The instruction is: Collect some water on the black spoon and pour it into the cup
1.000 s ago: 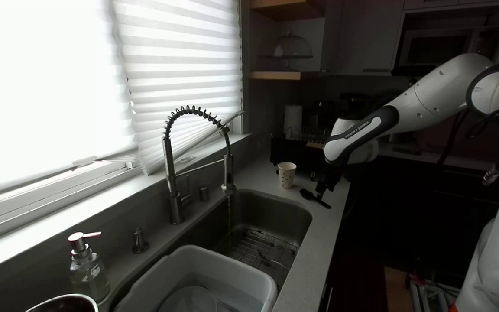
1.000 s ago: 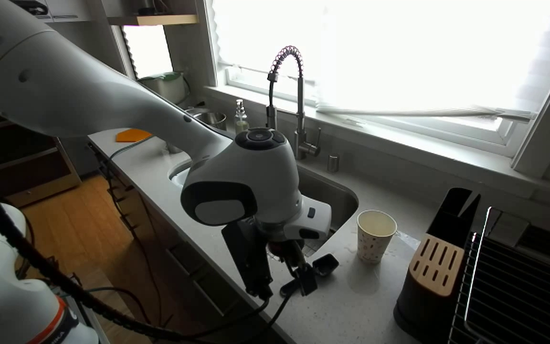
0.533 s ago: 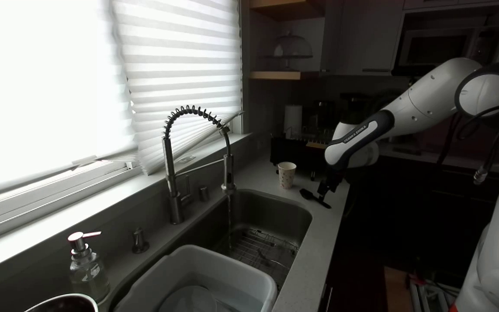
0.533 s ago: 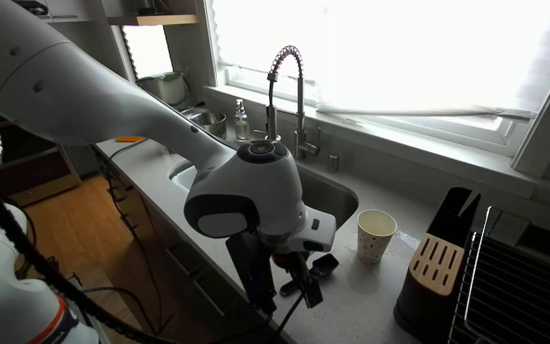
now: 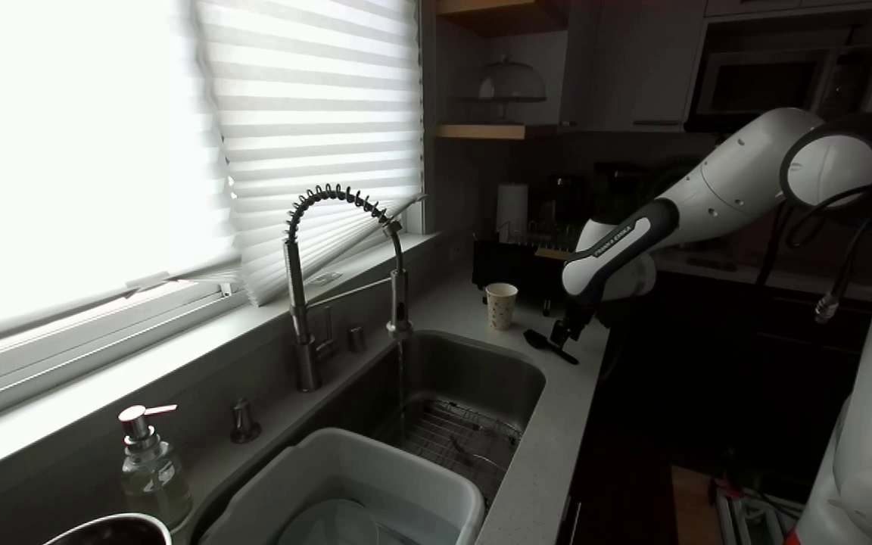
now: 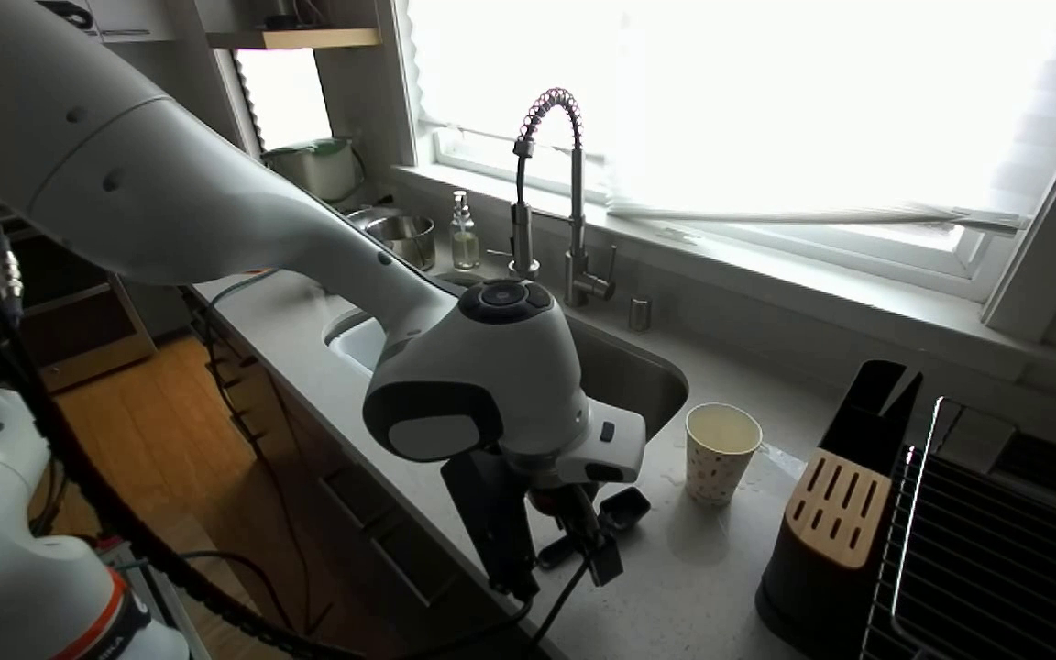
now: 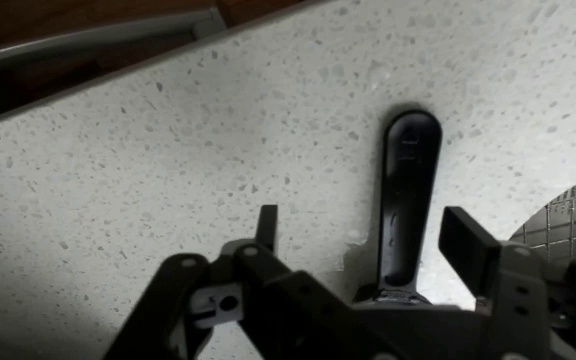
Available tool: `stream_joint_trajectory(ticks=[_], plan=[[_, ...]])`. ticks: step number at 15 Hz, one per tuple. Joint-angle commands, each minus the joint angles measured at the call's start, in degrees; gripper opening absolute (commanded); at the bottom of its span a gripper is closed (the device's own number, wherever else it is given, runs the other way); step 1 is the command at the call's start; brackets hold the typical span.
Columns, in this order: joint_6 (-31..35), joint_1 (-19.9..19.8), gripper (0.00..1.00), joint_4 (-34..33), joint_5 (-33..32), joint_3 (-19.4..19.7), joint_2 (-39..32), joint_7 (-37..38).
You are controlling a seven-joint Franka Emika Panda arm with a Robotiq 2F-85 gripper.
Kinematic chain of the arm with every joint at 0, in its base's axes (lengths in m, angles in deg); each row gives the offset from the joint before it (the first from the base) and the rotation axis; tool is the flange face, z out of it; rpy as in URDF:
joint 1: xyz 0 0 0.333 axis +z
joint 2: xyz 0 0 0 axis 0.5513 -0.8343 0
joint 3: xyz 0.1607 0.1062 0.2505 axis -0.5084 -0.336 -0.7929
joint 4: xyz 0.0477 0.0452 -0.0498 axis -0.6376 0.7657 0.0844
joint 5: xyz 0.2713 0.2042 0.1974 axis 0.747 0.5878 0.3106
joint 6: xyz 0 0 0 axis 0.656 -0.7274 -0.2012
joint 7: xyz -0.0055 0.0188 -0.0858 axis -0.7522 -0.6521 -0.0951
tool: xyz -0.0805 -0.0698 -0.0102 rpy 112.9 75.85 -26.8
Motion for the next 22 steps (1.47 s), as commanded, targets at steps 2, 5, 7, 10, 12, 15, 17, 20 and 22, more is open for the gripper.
stream_joint_trajectory(ticks=[2, 5, 7, 10, 12, 15, 17, 20, 22], plan=[[1.8, -0.9, 0.68, -0.1, 2.7, -1.0, -0.9, -2.3], [2.0, -1.0, 0.96, -0.1, 3.8, -1.2, -1.0, -2.9], [2.0, -1.0, 1.0, -0.1, 4.8, -1.4, -1.0, -3.6], [1.7, -1.0, 0.89, -0.2, 7.3, -1.9, -1.2, -5.1], [1.5, -1.0, 0.66, -0.3, 8.9, -2.2, -1.5, -6.3], [1.3, -1.1, 0.42, -0.5, 11.5, -2.8, -2.0, -8.1], [1.3, -1.2, 0.27, -0.6, 12.4, -3.0, -2.3, -8.9], [0.9, -1.3, 0.05, -1.0, 12.5, -3.2, -2.4, -9.2], [0.1, -1.2, 0.06, -1.5, 12.5, -3.4, -1.8, -9.1]])
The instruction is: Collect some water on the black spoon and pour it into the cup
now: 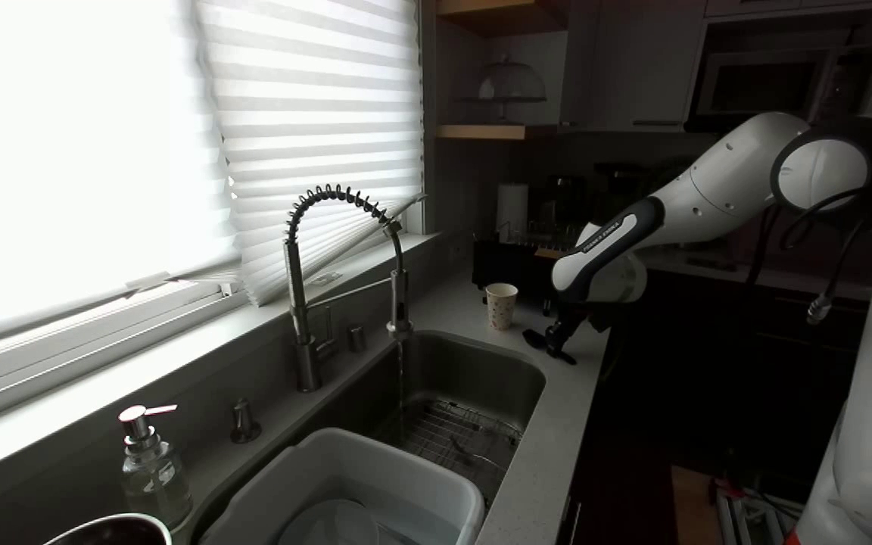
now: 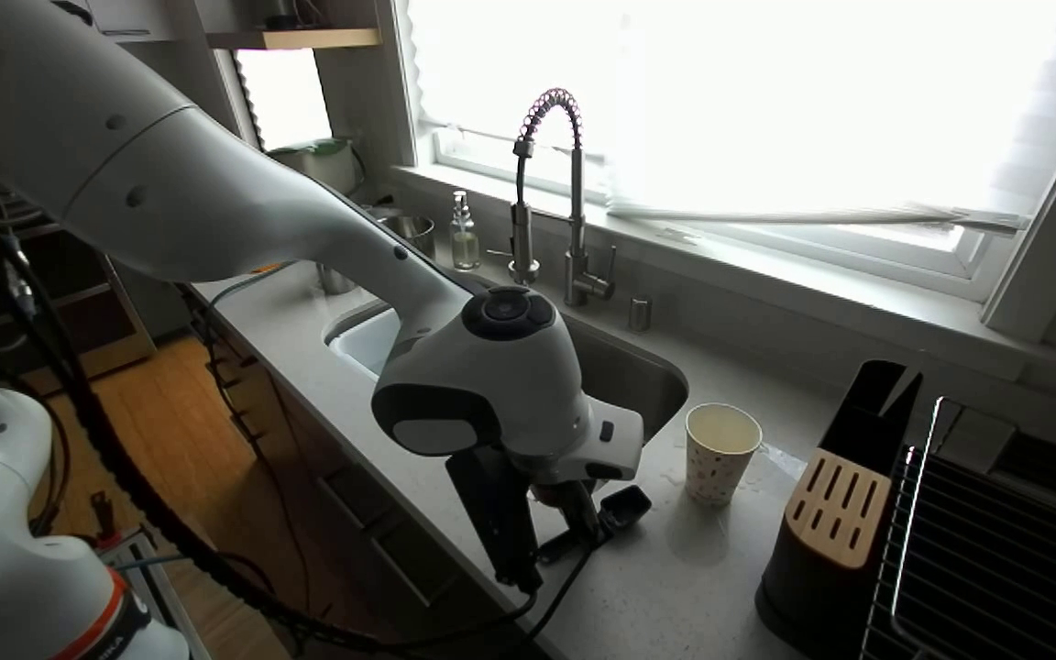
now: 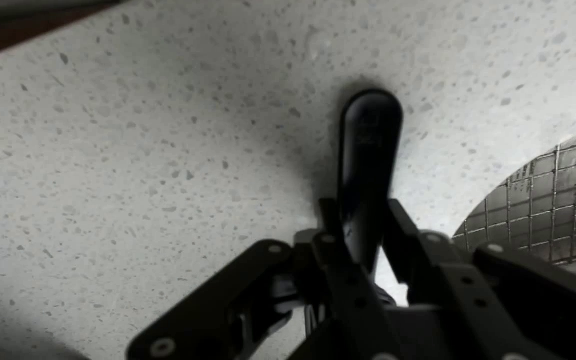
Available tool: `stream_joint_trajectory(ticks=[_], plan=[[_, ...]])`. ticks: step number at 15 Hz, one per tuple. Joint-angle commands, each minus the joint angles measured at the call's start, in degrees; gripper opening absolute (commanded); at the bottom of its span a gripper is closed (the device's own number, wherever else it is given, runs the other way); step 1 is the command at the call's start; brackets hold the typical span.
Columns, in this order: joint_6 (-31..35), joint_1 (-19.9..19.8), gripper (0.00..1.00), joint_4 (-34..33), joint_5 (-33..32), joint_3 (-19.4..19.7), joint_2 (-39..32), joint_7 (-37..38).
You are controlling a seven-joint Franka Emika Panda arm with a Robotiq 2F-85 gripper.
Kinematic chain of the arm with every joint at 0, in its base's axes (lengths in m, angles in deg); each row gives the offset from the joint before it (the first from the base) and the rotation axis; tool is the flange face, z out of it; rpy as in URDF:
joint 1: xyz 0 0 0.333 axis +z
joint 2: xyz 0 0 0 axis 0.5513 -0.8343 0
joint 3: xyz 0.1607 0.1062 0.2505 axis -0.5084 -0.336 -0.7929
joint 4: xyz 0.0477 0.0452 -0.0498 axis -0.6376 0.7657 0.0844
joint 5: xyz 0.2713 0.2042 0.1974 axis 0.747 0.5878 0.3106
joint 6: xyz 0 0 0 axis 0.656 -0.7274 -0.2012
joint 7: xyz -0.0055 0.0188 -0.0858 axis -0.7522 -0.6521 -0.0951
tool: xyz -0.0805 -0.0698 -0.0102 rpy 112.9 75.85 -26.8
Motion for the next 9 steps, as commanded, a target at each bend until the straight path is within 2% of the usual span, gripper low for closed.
stream_joint_trajectory(ticks=[1, 9], plan=[[-1.4, -0.8, 0.06, -1.2, 1.4, -1.1, 0.2, -1.5], [-11.3, 3.6, 0.06, -2.5, -1.4, -4.6, 5.9, 1.4]])
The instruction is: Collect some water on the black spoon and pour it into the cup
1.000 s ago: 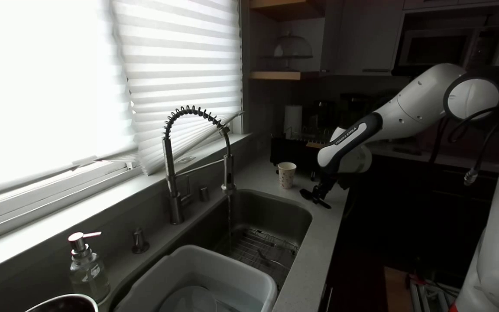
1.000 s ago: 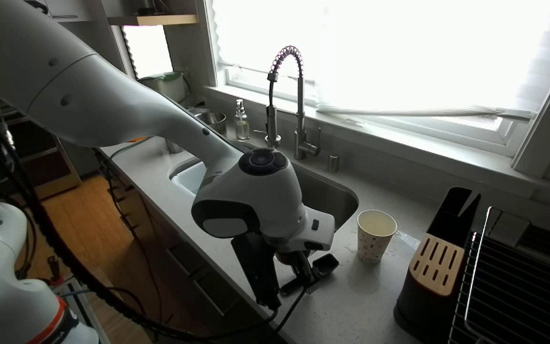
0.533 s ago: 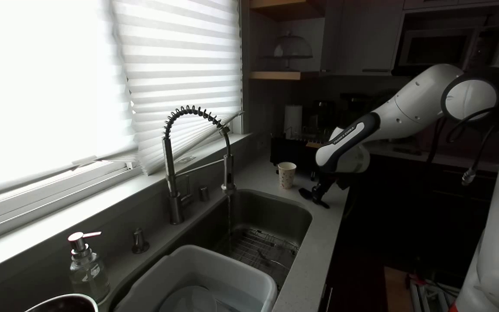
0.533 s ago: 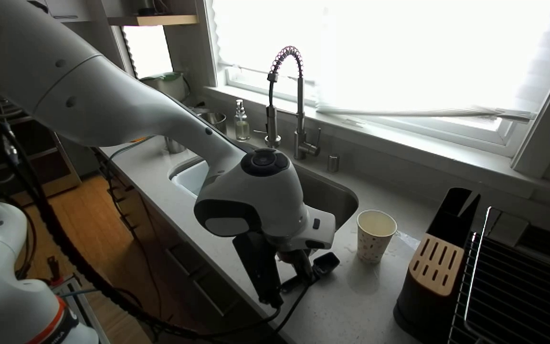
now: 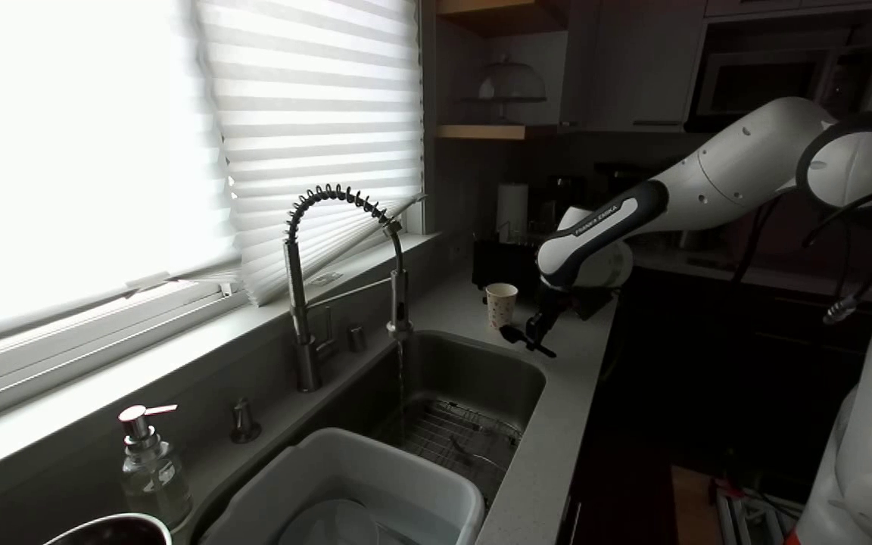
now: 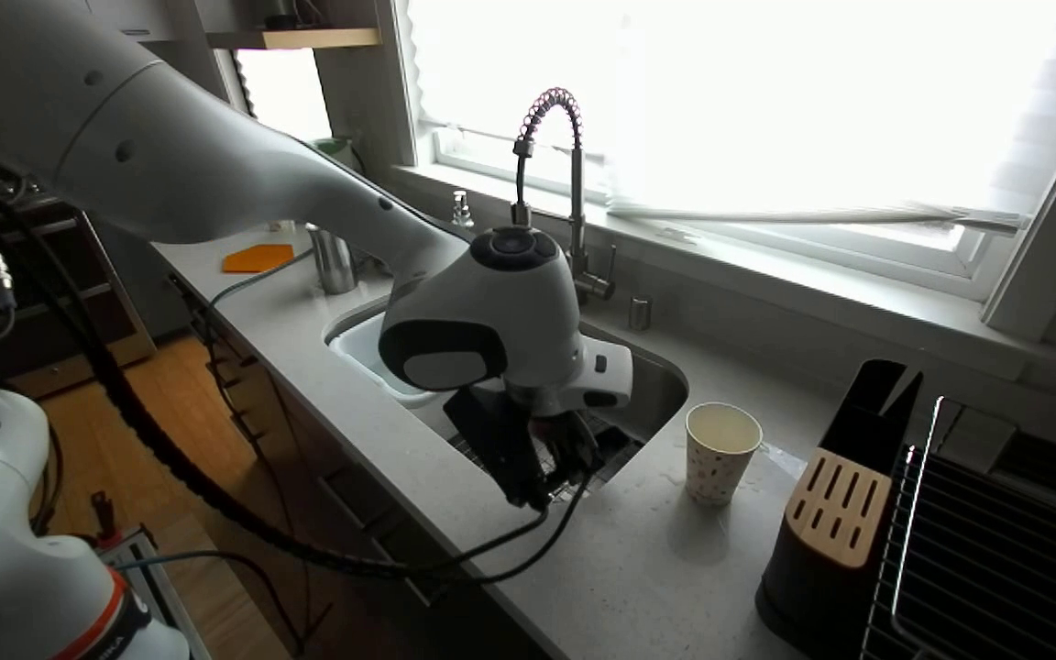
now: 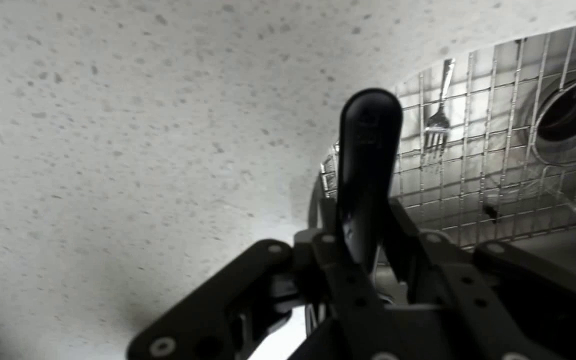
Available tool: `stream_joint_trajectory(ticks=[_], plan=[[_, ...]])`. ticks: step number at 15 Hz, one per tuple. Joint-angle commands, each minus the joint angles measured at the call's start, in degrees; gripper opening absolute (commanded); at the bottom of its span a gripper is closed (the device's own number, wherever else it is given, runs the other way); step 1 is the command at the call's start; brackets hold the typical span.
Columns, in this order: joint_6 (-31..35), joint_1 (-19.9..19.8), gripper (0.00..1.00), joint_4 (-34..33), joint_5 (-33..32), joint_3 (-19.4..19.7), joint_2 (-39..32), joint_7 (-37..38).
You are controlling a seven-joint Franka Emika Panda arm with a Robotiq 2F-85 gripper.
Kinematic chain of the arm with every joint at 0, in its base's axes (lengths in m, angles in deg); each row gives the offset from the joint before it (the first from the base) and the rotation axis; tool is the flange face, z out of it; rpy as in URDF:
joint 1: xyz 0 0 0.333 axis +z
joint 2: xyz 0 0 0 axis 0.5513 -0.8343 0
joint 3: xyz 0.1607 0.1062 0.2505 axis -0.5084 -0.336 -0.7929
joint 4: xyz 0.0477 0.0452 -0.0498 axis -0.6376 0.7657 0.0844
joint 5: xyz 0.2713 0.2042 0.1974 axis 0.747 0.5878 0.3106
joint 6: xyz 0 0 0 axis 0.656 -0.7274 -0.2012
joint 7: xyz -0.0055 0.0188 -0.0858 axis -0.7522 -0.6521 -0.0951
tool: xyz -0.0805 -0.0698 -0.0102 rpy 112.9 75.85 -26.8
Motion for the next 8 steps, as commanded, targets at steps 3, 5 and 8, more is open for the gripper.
stream_joint_trajectory(ticks=[3, 5, 8], plan=[[-4.7, 4.3, 0.06, 1.0, -4.2, -2.1, 4.5, 2.6], [-5.4, 5.7, 0.06, 0.5, -6.1, -2.9, 4.7, 3.7], [-4.3, 6.5, 0.26, -0.1, -4.4, -2.7, 3.8, 2.6]])
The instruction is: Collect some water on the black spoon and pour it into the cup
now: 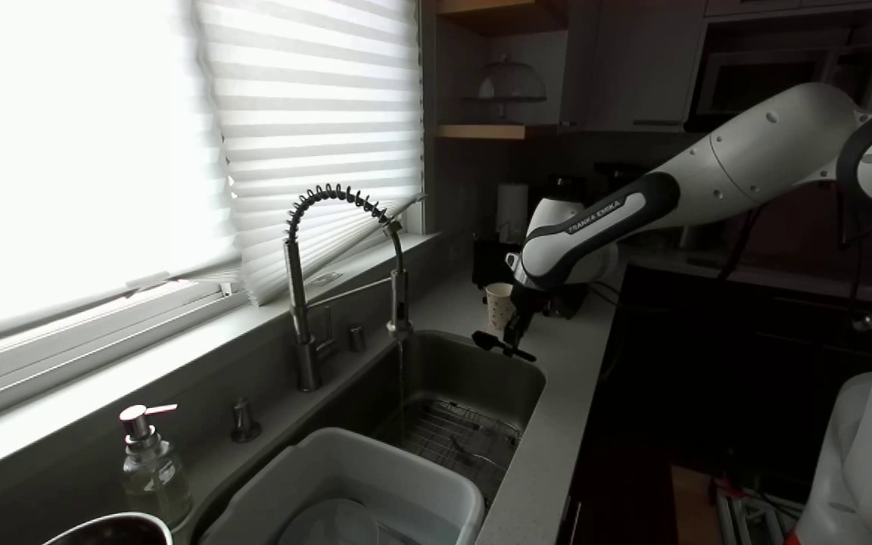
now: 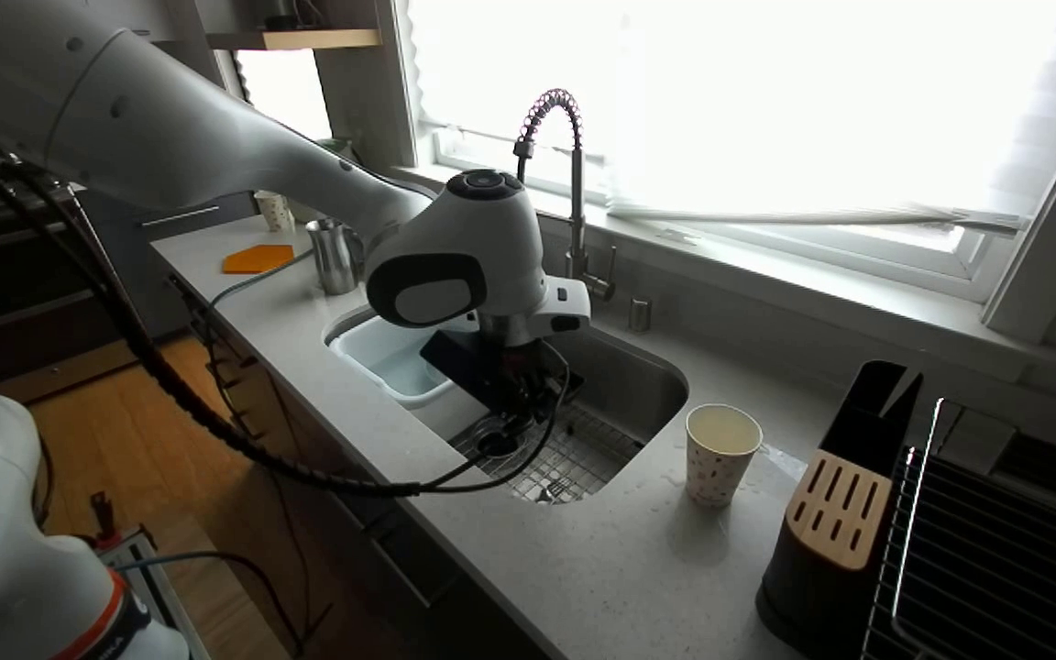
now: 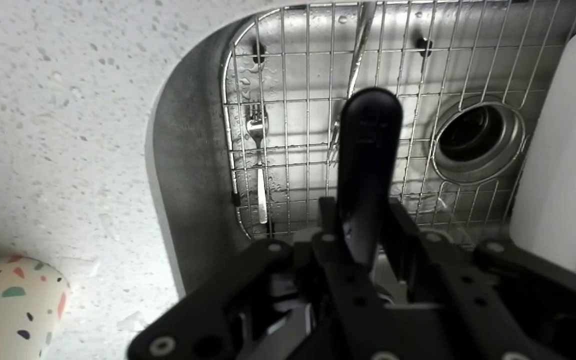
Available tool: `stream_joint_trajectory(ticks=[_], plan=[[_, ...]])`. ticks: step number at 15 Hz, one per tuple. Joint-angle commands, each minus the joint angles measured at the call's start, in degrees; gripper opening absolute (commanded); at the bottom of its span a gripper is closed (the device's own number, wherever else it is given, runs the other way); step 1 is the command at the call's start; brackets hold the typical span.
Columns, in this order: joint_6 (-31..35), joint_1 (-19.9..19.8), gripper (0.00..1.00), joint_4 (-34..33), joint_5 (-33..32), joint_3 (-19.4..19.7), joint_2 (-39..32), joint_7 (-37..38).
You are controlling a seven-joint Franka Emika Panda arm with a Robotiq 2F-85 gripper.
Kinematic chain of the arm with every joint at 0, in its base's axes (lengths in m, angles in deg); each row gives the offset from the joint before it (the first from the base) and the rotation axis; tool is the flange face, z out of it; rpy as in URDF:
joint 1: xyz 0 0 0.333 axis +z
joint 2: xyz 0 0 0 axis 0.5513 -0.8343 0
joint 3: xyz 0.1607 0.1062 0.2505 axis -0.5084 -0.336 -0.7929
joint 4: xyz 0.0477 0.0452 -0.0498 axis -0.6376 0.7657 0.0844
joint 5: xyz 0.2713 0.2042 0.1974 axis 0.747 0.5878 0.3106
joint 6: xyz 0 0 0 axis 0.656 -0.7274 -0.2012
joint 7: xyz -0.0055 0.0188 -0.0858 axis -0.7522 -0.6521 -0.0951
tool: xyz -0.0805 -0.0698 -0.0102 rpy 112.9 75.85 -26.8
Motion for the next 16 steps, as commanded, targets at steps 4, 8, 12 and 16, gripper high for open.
stream_joint_trajectory(ticks=[4, 8, 12, 16], plan=[[-0.1, 0.5, 0.26, 0.0, -0.1, 0.9, 0.0, 0.2], [1.5, 1.8, 0.06, 0.1, 2.7, -0.1, -0.9, -1.9], [1.9, 4.7, 0.06, -0.4, 5.2, -3.0, -2.9, -1.1], [3.9, 6.8, 0.06, -0.8, 4.8, -5.8, -4.8, 0.8]])
